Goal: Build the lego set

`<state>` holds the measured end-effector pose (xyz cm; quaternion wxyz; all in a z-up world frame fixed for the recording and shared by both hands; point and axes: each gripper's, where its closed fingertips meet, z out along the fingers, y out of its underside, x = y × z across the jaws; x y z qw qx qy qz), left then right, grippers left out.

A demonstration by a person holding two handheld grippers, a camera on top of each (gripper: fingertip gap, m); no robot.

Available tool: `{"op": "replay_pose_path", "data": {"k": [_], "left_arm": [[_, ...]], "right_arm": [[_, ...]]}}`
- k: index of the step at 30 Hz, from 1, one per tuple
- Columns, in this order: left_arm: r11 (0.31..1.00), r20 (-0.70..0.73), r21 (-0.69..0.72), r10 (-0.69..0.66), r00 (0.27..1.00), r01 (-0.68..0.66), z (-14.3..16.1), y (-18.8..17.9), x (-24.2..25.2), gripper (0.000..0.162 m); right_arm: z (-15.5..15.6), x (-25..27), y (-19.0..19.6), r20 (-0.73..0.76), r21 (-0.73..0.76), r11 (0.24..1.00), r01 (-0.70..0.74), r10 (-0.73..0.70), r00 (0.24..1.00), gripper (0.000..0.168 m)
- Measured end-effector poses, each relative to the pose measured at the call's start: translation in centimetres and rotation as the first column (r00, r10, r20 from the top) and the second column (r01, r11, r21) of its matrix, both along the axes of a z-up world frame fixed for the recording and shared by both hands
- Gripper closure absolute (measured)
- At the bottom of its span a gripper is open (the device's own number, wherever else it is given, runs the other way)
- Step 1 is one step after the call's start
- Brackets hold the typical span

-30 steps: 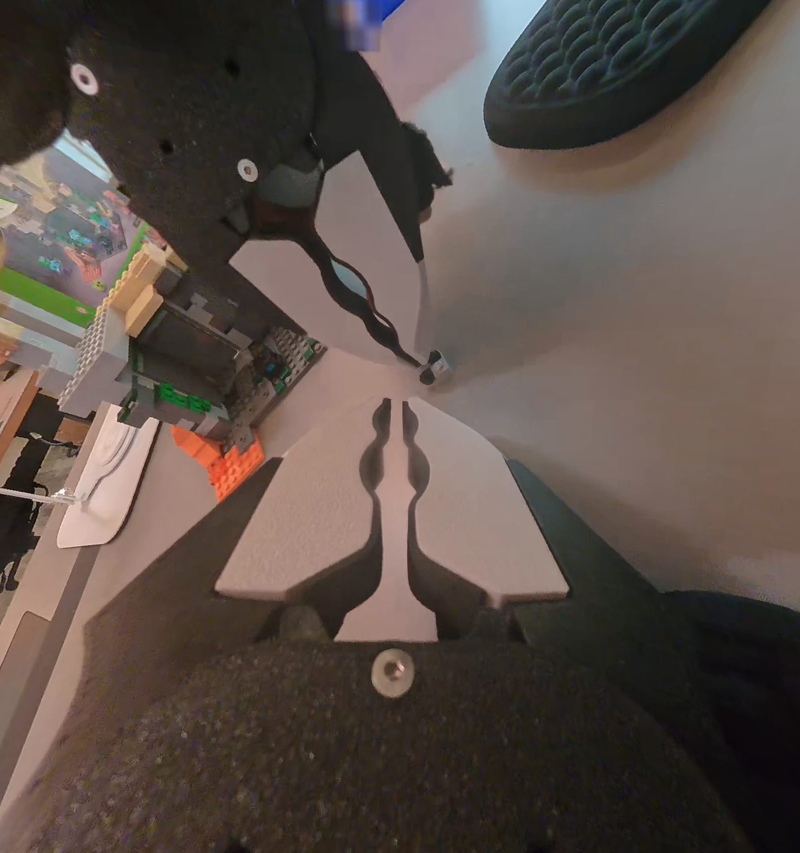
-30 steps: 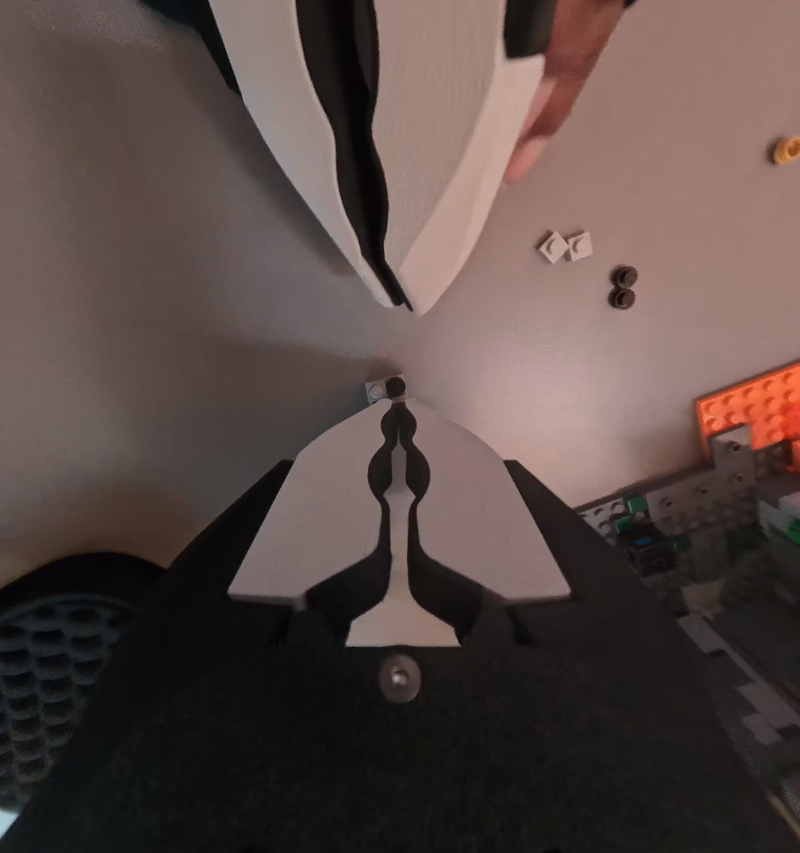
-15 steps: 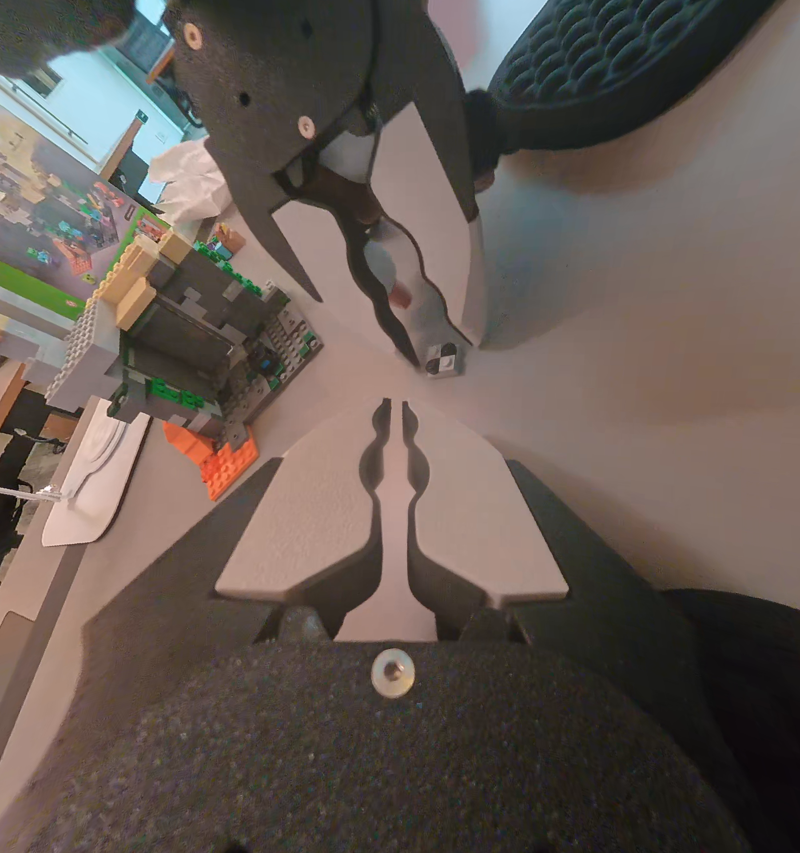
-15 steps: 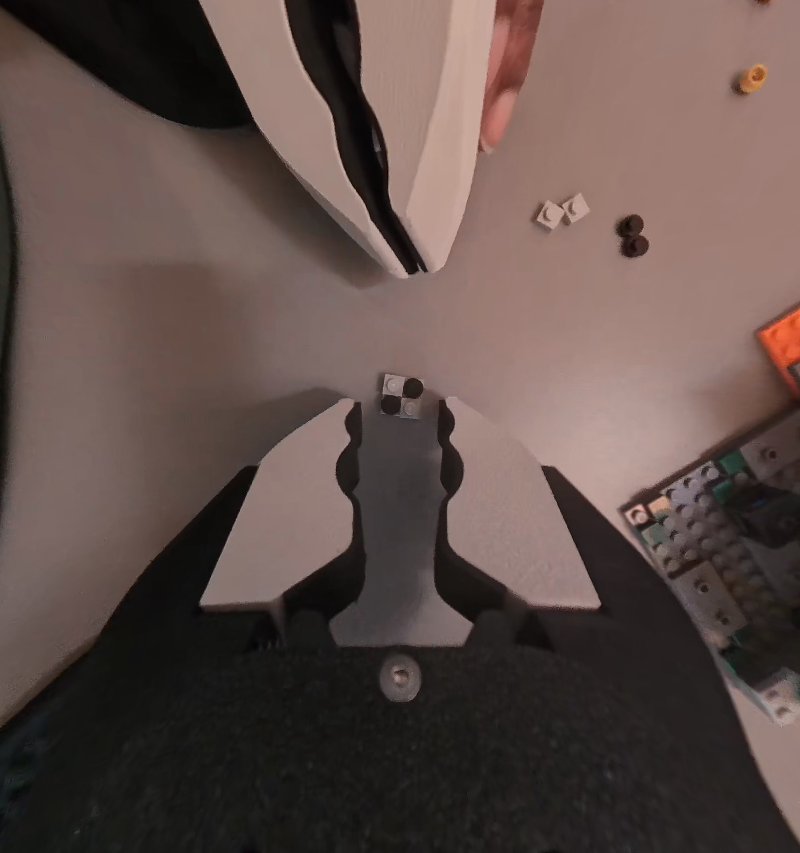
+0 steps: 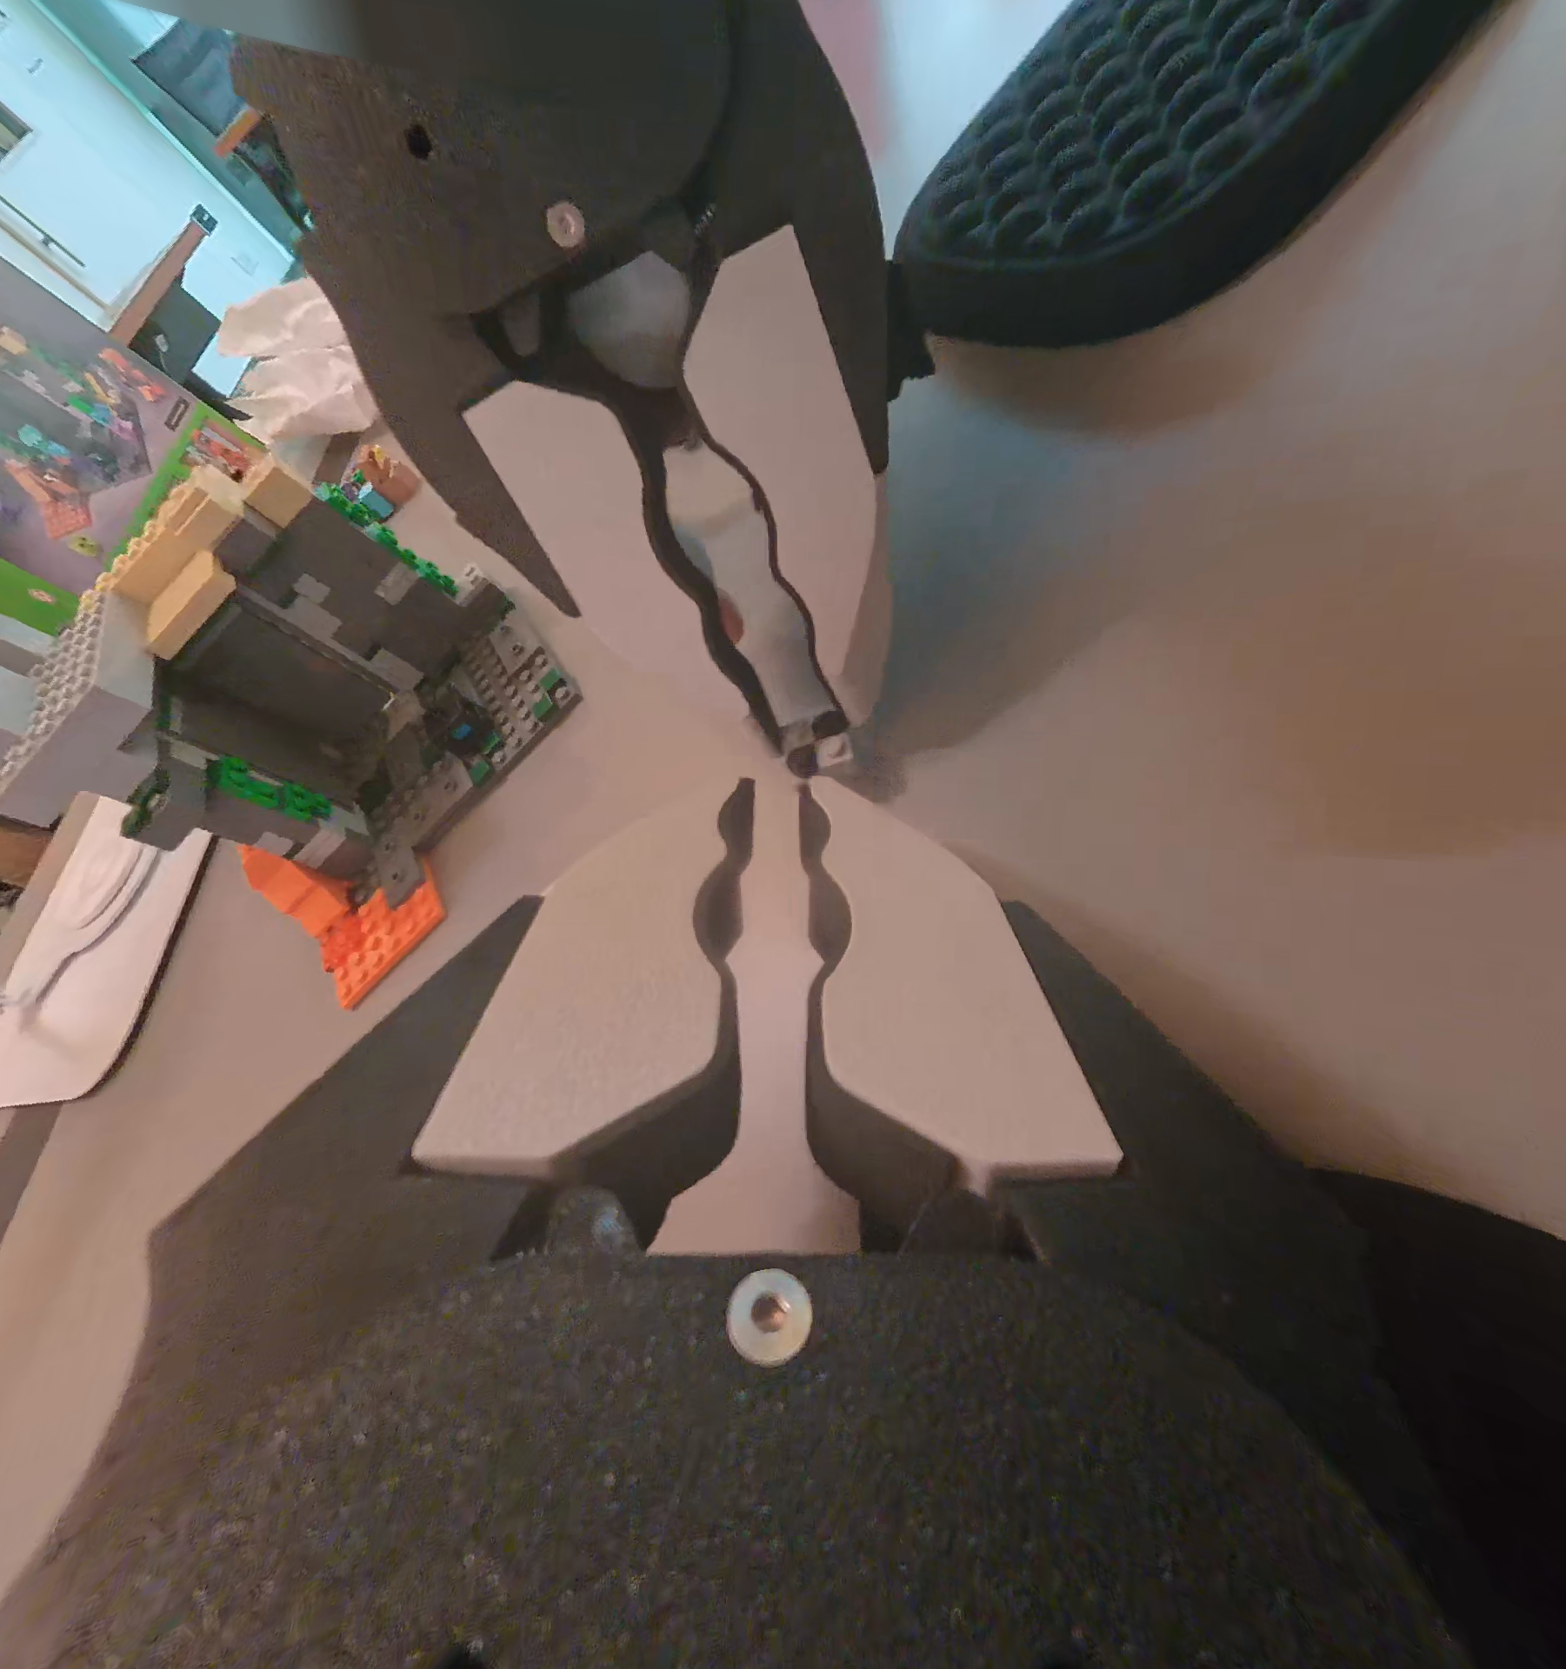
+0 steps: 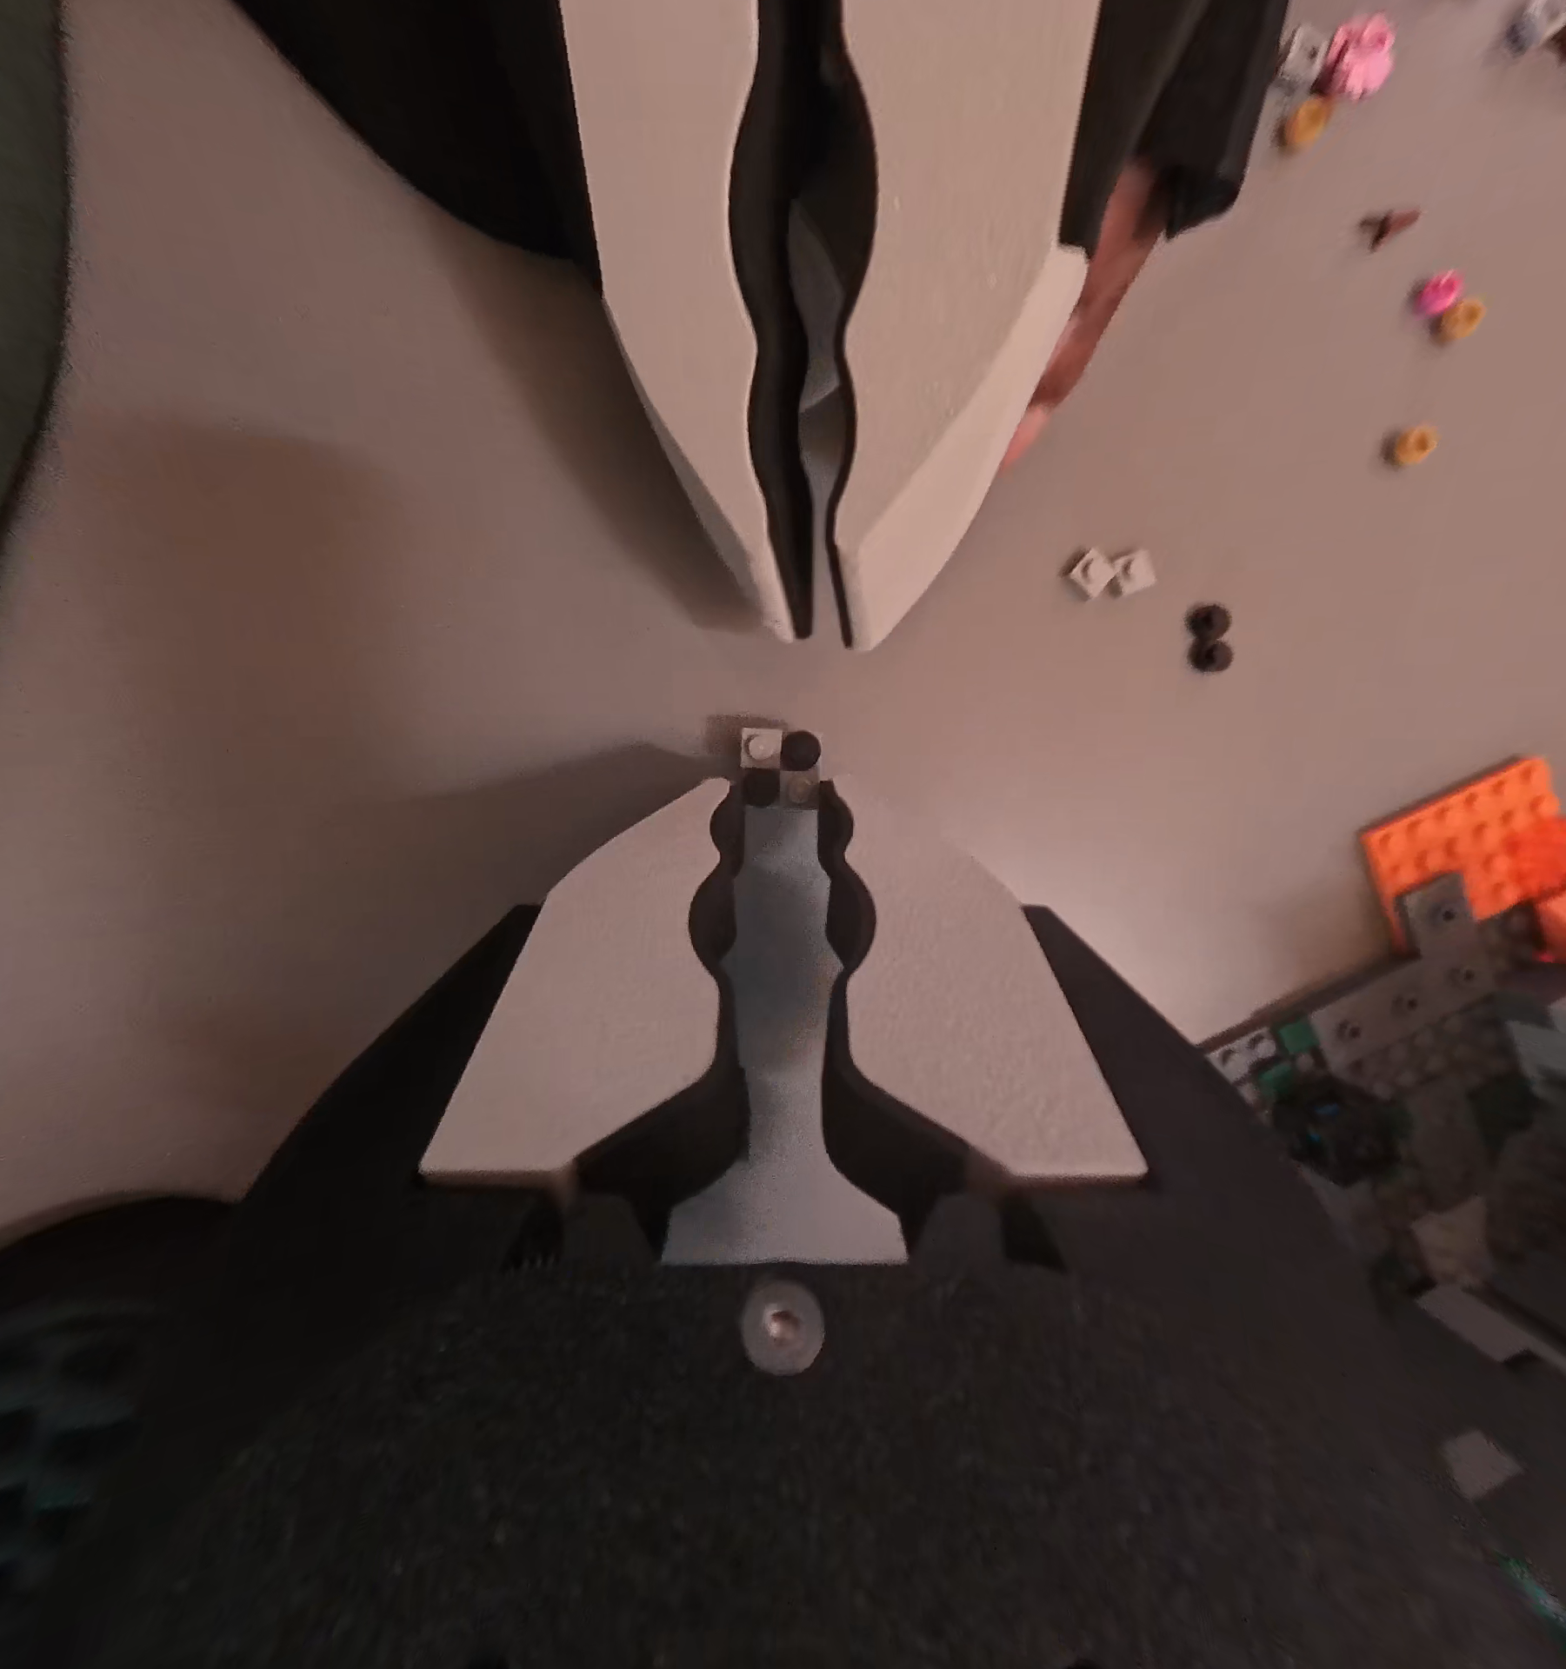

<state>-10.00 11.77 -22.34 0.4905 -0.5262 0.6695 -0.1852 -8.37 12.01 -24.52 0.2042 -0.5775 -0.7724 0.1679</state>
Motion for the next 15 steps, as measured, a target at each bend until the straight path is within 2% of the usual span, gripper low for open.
{"op": "replay_pose_path", "data": {"k": [5, 8, 15], "left_arm": [[0.997, 0.052, -0.074, 0.023, 0.998, -0.019, 0.7, 0.3, 0.1, 0.132], [0.995, 0.086, -0.093, 0.031, 0.996, -0.023, 1.3, 0.4, 0.1, 0.133], [0.994, 0.113, -0.108, 0.043, 0.993, -0.030, 1.7, 0.6, 0.1, 0.140]], "right_arm": [[2.6, -0.9, 0.8, -0.082, 0.107, 0.994, -0.010, 0.019, 0.996, 0.153], [3.7, -1.4, 0.9, -0.119, 0.150, 0.989, -0.004, 0.022, 0.993, 0.153], [4.0, -2.1, 0.6, -0.125, 0.196, 0.981, -0.001, 0.026, 0.992, 0.153]]}}
